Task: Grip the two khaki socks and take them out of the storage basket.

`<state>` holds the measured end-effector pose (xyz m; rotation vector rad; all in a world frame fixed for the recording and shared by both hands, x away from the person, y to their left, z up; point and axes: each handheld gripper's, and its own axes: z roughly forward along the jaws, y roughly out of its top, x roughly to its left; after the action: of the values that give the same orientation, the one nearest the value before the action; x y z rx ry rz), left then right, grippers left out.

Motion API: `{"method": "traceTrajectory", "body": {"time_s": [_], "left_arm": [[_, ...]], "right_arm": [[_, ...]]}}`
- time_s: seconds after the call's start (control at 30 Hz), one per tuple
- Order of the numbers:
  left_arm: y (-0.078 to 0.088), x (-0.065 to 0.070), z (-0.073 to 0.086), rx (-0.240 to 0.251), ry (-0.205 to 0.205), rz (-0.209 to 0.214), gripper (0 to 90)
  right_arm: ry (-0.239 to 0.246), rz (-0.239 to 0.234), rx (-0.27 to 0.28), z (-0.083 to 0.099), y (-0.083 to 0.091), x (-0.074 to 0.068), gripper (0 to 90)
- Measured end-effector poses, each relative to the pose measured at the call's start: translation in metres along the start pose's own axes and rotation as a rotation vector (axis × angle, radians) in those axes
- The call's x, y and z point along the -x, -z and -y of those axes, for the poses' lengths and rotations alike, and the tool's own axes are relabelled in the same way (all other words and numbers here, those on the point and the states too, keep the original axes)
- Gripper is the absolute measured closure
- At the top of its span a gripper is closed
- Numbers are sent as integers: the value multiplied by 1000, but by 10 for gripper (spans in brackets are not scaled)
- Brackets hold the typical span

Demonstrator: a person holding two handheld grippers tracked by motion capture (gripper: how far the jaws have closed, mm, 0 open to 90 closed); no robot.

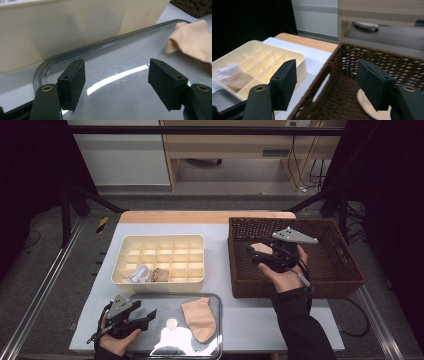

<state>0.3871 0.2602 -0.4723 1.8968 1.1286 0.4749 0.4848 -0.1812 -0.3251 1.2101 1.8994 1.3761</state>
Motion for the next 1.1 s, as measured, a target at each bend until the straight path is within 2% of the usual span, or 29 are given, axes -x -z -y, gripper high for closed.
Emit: {"method": "traceTrajectory", "body": {"time_s": [0.27,0.37,0.5,0.8,1.0,1.1], "left_arm": [[0,0,0,-2,2,1,293],[0,0,0,-2,1,1,293],[0,0,0,-2,1,3,292],[-1,0,0,-4,1,3,293],[0,-1,0,-5,1,5,293],[-1,-1,0,-4,2,6,293]], "right_arm": [[-13,91,-6,-13,-16,30,335],[-32,112,-10,-15,-23,42,331],[-38,165,-32,-14,-34,57,333],[-43,186,-60,-18,-51,67,326],[-19,225,-117,-20,-67,76,347],[-34,227,-128,-18,-74,80,361]]}}
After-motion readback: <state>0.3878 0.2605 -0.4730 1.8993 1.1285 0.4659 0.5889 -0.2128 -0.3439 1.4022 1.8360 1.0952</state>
